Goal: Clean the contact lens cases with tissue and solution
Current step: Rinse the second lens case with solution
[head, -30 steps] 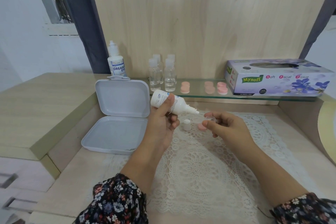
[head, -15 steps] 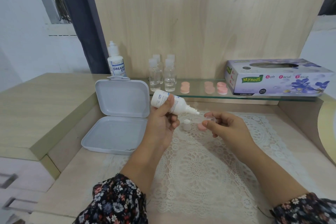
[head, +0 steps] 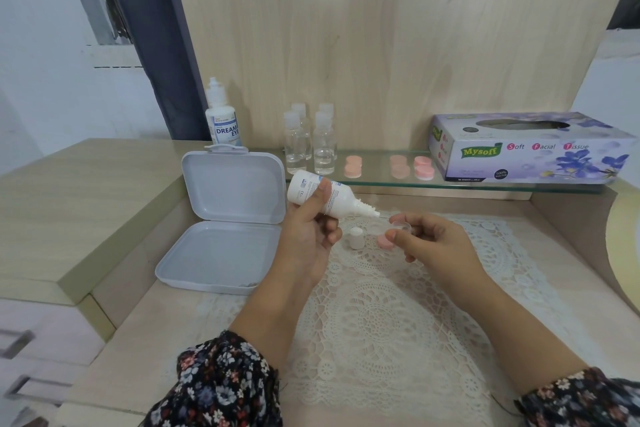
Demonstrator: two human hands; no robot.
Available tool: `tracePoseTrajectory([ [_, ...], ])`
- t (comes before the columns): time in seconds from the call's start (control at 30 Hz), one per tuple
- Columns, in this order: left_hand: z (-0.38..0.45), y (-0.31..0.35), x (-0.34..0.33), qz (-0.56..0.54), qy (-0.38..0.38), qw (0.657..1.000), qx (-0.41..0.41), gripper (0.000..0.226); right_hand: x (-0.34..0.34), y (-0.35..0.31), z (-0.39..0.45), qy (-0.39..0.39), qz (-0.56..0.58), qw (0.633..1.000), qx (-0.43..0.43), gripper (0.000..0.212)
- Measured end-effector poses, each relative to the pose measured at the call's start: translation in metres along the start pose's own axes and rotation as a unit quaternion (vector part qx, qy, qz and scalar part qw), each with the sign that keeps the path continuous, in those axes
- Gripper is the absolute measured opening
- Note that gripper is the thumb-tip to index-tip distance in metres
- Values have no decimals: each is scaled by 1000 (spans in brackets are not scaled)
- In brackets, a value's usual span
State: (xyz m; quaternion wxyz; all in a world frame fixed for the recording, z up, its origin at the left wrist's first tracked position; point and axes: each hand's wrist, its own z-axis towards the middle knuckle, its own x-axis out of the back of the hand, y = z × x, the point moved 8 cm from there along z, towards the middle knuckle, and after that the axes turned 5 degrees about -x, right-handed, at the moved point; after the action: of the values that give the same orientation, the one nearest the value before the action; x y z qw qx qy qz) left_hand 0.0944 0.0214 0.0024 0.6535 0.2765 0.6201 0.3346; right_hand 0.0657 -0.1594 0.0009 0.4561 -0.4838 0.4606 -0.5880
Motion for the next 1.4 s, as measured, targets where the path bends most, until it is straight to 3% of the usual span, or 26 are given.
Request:
tracePoseTrajectory([
  [0.7,1,-2,1,5,0,1000,-1,53,0,0,-1,1,6,1000,-7,18],
  [1.4,-1,-2,-1,16,-5,1000,5,32,1,-1,-1,5,10,1000,-4,16],
])
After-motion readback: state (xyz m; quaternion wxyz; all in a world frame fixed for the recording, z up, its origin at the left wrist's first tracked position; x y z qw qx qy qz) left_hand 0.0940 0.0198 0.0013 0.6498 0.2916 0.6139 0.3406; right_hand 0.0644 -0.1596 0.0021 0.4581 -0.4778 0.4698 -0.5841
